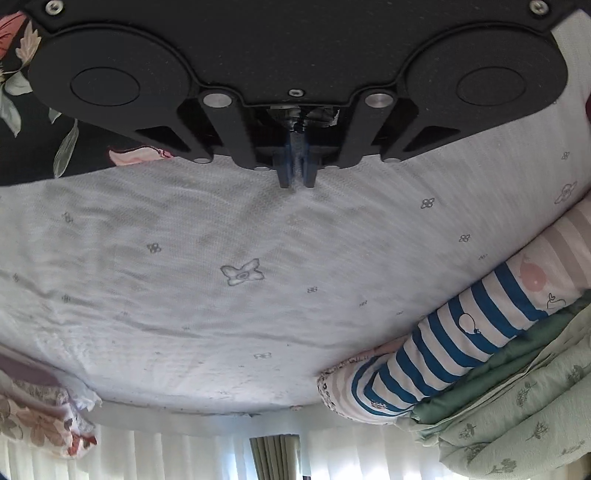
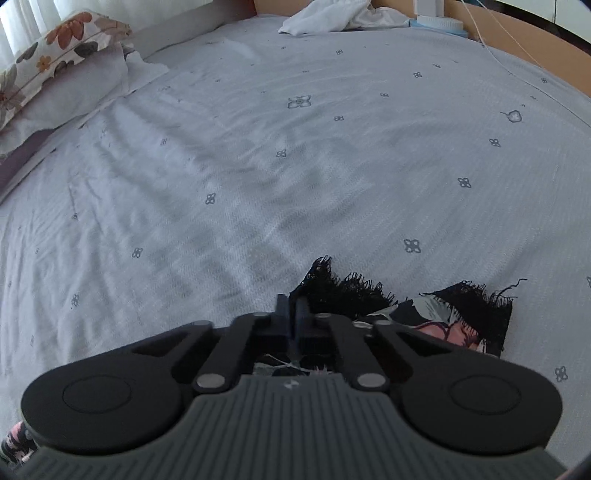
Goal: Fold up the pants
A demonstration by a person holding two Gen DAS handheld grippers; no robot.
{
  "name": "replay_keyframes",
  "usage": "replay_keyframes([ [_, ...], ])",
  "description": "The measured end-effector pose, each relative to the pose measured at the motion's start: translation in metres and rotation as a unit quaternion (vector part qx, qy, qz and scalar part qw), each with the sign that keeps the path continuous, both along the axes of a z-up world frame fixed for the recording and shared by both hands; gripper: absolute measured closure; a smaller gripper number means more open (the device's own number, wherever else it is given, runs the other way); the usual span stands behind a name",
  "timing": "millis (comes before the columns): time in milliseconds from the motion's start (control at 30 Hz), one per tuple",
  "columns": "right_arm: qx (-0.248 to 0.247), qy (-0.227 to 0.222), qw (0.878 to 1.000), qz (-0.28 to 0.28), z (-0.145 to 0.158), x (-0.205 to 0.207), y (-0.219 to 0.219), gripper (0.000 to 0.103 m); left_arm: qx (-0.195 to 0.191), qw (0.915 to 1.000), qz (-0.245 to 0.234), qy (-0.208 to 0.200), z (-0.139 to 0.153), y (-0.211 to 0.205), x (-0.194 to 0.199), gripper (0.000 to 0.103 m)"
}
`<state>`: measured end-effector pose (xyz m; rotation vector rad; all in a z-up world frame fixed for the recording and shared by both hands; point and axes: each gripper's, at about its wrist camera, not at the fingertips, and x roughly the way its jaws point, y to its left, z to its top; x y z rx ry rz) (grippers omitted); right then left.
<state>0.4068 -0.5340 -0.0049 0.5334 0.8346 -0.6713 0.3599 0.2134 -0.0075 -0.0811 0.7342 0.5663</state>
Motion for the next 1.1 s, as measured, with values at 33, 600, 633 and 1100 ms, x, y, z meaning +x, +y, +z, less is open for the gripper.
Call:
replay_keyframes([
  [33,0.006,-0.015,1.0,-0.004,0.005,-0.005,-0.002,0.101,-0.005,1.0,0.001,-0.006,0.003,0.001,-0.002,0.102],
  [600,-0.047,-0.103,0.993,-0.019,0.103,-0.119,-0.024,0.101,-0.065,0.9953,-0.051,-0.051,0.076,0.01,-0.06,0.102],
  [633,-0.05,-0.098,0.994,-0.02,0.104,-0.125,-0.026,0.101,-0.096,0.9923,-0.066,-0.044,0.073,0.01,-0.059,0.097],
  [1100,0.018,-0.076,0.997,0.022,0.066,-0.12,-0.013,0.086,-0.205,0.9783,0.008,0.03,0.021,0.025,0.017,0.023],
])
